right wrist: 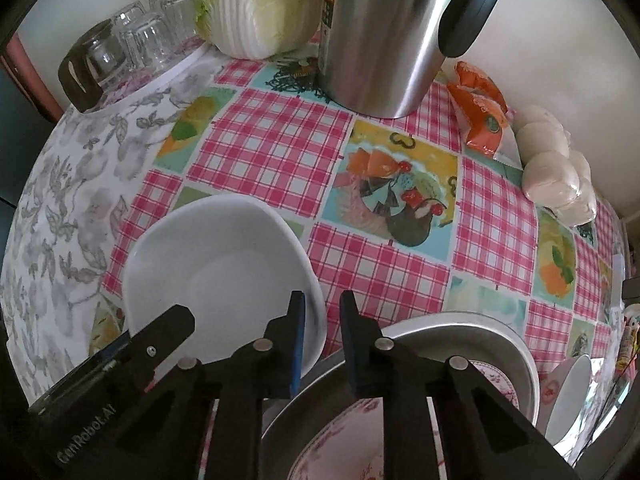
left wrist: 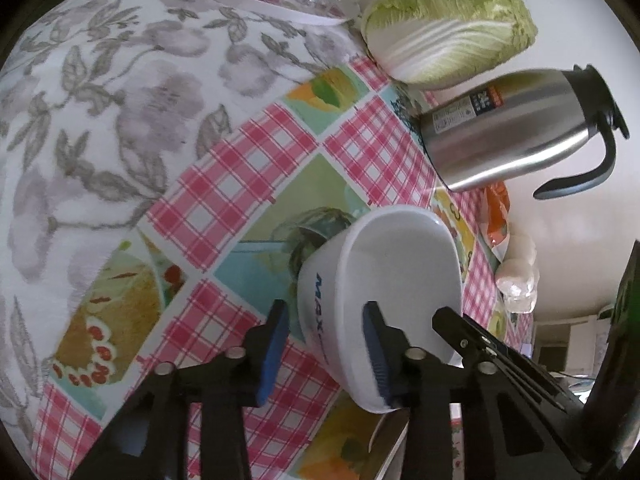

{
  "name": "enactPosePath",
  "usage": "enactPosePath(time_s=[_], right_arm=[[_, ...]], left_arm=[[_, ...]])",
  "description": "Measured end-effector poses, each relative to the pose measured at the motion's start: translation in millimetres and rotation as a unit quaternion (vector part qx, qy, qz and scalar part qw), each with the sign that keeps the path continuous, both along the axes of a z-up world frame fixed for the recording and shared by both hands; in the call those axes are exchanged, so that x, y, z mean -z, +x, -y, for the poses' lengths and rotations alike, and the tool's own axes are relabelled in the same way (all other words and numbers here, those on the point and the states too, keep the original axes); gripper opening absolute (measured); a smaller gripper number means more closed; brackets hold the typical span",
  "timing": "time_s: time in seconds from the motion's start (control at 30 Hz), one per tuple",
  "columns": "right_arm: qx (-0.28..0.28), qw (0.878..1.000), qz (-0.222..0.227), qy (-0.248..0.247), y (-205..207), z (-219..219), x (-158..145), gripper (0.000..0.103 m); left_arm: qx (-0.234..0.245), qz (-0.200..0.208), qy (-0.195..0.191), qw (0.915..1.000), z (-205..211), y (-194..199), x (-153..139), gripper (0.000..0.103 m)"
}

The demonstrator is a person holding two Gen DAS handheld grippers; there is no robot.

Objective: Organize plates and bowls
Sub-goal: 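Grasp the white square bowl rim with both tools, then lift the white square bowl with both tools toward the steel basin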

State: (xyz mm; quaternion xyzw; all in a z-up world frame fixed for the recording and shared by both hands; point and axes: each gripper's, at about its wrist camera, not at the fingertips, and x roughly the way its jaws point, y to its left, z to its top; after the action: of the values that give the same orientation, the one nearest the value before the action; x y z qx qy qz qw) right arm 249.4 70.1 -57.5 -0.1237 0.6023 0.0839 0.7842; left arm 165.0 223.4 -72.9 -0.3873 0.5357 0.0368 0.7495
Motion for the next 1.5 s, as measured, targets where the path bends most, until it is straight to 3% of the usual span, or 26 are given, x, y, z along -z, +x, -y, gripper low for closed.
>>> enactPosePath(time_s=[0.07,0.57,0.83,1.23,1.5], right_arm=[[-0.005,1.000,-0.002,-0.001,2,-2,1,0.016],[-0.014,1.000,0.001,0.012,4,-8,-1,0.012],[-0.021,0.999,0.021,0.035,-4,-3,-31,0.012],[-0.030,0.995,0.058,0.073,-29,23,-89,0.012],[-0.019,0.992,0.071,0.107,-53,55,-115,0.012]], left_arm=[[0.006,-0.006,0.002,1.0000,3,3,4,0.027],[0.004,-0.006,0.011,0.9999,1,7,4,0.024],[0.005,0.025,0.042,0.9988,0,1,-34,0.024],[0.008,0.081,0.049,0.9955,11,-20,-93,0.024],[0.012,0.104,0.042,0.9936,33,-36,-117,0.024]])
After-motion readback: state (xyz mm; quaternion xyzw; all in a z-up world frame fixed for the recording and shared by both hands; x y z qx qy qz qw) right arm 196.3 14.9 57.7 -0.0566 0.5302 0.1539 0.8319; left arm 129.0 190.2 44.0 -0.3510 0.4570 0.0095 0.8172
